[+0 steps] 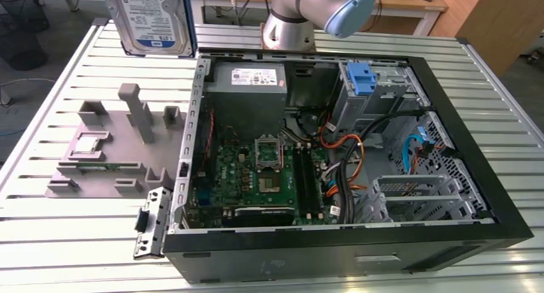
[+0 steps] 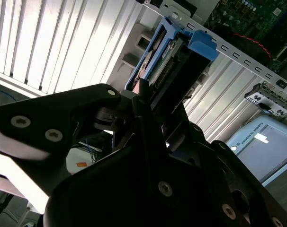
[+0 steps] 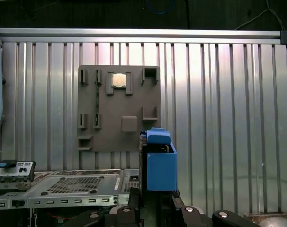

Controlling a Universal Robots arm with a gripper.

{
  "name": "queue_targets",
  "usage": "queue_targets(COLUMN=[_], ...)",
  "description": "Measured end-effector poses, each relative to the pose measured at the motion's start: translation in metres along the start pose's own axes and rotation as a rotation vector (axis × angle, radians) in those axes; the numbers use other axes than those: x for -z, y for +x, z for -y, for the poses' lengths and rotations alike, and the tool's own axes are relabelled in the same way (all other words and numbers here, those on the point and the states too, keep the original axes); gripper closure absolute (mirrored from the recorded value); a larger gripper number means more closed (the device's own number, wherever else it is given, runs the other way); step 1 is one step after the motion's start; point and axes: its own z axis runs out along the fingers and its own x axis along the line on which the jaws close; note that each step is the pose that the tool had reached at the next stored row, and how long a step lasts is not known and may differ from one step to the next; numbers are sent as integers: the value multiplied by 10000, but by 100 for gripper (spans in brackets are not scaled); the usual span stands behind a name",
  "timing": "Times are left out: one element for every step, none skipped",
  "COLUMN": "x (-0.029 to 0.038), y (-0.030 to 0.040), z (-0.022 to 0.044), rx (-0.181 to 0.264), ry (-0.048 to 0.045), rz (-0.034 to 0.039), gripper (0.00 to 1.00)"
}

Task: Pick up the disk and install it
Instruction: 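Pick up the disk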

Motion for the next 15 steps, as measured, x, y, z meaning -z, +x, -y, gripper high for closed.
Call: queue_targets(x=[0,0,0,0,0,0,0,0,0,0,0,1,2,1,2], y=[0,0,0,0,0,0,0,0,0,-1,-1,-1,-2,-2,-3], z=[0,1,1,1,1,2,2,2,7,14,26,40,57,75,93], rx=[0,0,0,0,0,0,0,0,2,2,1,0,0,0,0], ry=[0,0,0,0,0,0,0,0,0,0,0,0,0,0,-1], rz=[0,0,0,0,0,0,1,0,0,0,1,1,1,2,2], gripper=[65,65,65,65,65,65,65,65,65,65,65,65,65,65,65])
